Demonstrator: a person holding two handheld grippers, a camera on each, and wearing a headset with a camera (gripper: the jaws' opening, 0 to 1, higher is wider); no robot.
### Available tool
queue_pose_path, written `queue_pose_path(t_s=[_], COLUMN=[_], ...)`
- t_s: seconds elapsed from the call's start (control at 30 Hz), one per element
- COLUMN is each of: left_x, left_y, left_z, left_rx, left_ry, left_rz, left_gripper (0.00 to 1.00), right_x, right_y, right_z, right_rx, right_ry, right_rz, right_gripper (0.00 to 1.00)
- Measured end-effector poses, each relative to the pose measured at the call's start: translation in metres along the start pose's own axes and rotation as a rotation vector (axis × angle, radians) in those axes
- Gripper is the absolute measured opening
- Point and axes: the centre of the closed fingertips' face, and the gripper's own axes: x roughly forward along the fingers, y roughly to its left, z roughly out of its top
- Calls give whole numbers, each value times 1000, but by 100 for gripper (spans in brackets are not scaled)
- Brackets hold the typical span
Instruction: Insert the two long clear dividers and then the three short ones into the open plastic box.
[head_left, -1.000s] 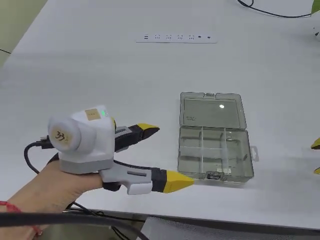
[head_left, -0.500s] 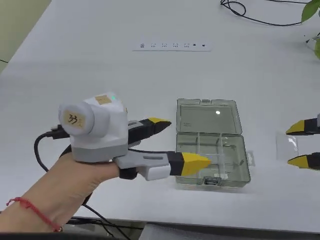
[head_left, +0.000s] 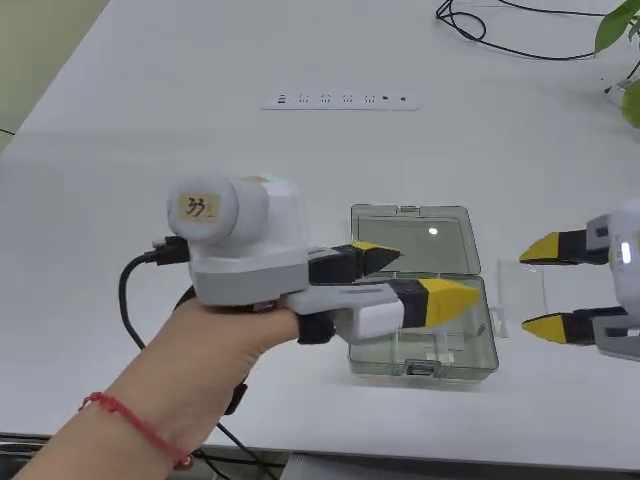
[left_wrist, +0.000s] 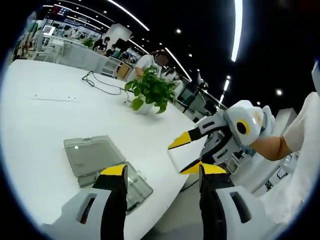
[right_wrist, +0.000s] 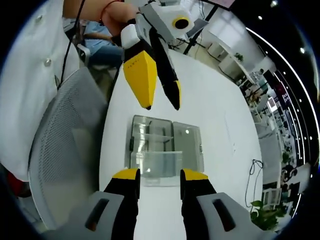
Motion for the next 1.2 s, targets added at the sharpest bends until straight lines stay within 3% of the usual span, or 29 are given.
queue_pose_path(t_s=[0.3, 0.5, 1.0, 1.2], left_x=[13, 17, 18, 18], left_y=[-9, -14, -22, -22], left_z=[-13, -15, -17, -17], left_rx=[-116, -168, -215, -228], left_ry=[11, 0, -9, -8], left_rz=[-35, -63, -108, -113], left_gripper=[38, 24, 0, 0], right_x=[-4, -5, -7, -7], right_y=[3, 5, 6, 6], right_z=[23, 33, 40, 40], right_rx=[-12, -31, -52, -54], right_ry=[-27, -34, -34, -34], right_rz=[-11, -11, -12, -10], right_gripper=[32, 32, 32, 32])
